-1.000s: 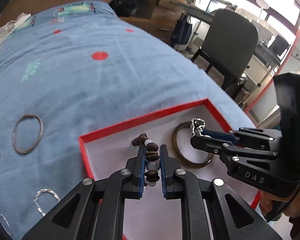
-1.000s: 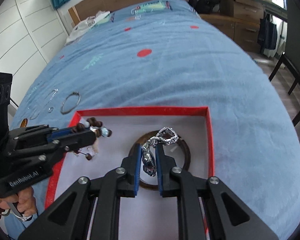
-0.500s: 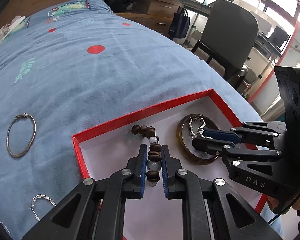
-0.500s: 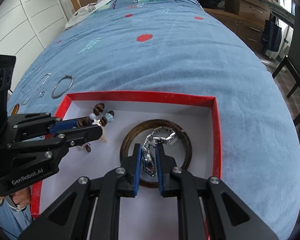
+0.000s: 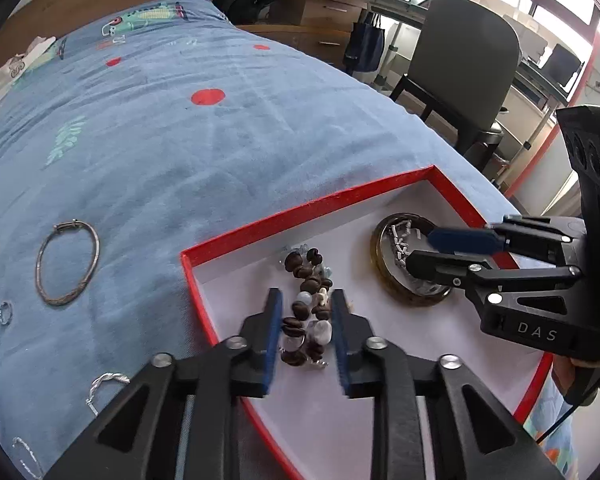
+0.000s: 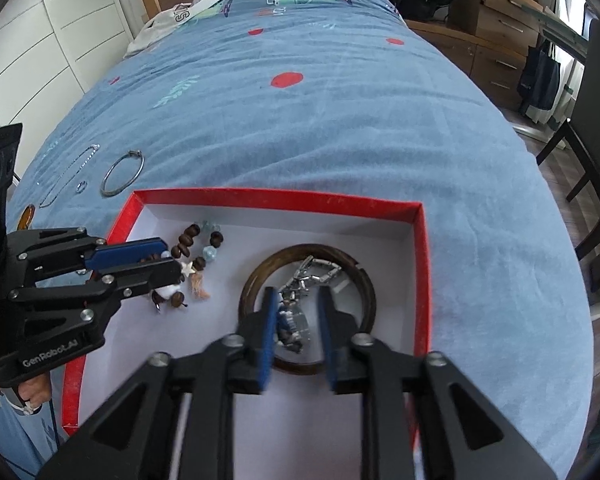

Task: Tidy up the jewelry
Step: 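Carry the beaded bracelet and watch into the red box with both tools, then withdraw both tools from the box and move toward the amber bangle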

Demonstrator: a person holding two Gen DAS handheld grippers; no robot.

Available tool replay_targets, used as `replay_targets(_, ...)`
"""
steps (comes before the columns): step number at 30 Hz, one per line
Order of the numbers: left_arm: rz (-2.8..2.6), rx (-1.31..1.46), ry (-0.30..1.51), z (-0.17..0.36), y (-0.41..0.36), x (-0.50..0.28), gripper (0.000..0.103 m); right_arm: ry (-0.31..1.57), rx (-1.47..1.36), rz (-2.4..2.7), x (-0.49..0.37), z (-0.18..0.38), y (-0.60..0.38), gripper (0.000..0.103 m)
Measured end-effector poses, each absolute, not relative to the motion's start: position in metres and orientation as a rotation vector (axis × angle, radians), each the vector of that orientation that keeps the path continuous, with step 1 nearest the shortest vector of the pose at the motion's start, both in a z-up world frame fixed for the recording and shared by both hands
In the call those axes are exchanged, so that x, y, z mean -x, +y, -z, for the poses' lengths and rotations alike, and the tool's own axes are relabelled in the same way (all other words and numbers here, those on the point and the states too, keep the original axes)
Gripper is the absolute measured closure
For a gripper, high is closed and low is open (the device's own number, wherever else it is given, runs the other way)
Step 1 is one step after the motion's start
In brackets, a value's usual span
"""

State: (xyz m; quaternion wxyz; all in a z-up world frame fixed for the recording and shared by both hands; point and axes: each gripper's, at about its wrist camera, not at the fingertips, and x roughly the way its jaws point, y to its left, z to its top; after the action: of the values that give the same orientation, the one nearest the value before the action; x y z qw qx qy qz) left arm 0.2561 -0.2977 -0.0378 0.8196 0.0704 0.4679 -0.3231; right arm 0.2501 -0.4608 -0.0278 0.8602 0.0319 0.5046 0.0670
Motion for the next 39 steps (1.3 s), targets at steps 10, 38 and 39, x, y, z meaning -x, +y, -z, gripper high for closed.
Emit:
replay_targets(10, 0.67, -0.094, 0.927, -0.01, -0.258, -0.232, 0.066, 0.989, -0.067, -0.095, -0.224, -0.025, -0.462, 0.065)
replay_targets(38, 0.221, 0.044, 0.781, -0.074, 0.081, -0.112, 0.055, 0.778, -0.049, -0.194, -0.132, -0.142, -0.29, 0.065)
replay_targets(39, 0.211, 0.051, 0.786, -0.07, 0.087, -0.112, 0.055, 0.777, -0.054, -0.199, -0.132, -0.141, -0.287, 0.065)
